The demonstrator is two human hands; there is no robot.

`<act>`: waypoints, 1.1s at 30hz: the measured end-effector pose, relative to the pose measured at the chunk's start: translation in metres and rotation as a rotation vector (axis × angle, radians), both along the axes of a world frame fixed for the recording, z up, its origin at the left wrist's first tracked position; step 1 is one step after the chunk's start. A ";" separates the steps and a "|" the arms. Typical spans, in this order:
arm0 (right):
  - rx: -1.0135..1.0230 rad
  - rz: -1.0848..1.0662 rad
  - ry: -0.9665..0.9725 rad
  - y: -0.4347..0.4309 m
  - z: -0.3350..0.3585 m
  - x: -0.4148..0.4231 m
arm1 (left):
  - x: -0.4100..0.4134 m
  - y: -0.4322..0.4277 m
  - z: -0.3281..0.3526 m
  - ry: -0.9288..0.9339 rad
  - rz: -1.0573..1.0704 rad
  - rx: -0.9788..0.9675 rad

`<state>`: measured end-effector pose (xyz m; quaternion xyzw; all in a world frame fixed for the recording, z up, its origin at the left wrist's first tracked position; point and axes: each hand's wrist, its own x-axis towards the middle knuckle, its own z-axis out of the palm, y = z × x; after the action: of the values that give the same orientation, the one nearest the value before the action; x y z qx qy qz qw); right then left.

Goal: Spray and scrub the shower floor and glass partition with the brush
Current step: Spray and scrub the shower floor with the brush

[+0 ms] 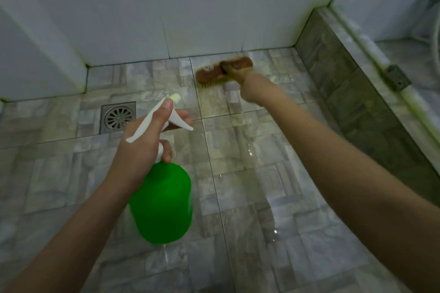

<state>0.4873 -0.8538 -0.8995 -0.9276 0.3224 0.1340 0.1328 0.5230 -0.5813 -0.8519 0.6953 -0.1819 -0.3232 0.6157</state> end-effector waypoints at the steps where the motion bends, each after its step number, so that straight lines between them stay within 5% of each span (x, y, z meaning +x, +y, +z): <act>1: 0.007 -0.002 0.006 -0.010 0.003 0.014 | -0.001 0.000 0.001 -0.003 0.000 -0.006; 9: 0.087 -0.181 -0.002 0.055 0.001 -0.149 | -0.014 0.008 0.006 0.024 -0.028 -0.011; 15: -0.032 -0.188 -0.051 -0.029 -0.011 -0.152 | -0.046 0.005 0.011 0.021 -0.140 0.014; 23: 0.069 0.047 0.317 -0.106 -0.030 -0.363 | -0.058 0.011 0.006 0.049 -0.209 0.022; 26: 0.096 0.106 0.380 -0.044 0.006 -0.344 | -0.065 0.007 0.010 0.037 -0.215 0.033; 33: 0.016 0.224 0.128 -0.023 0.004 -0.226 | -0.068 0.006 0.004 0.013 -0.244 0.041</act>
<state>0.2613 -0.8764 -0.8955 -0.9463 0.2235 0.2095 0.1034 0.4546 -0.5751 -0.8480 0.6784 -0.2544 -0.4039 0.5585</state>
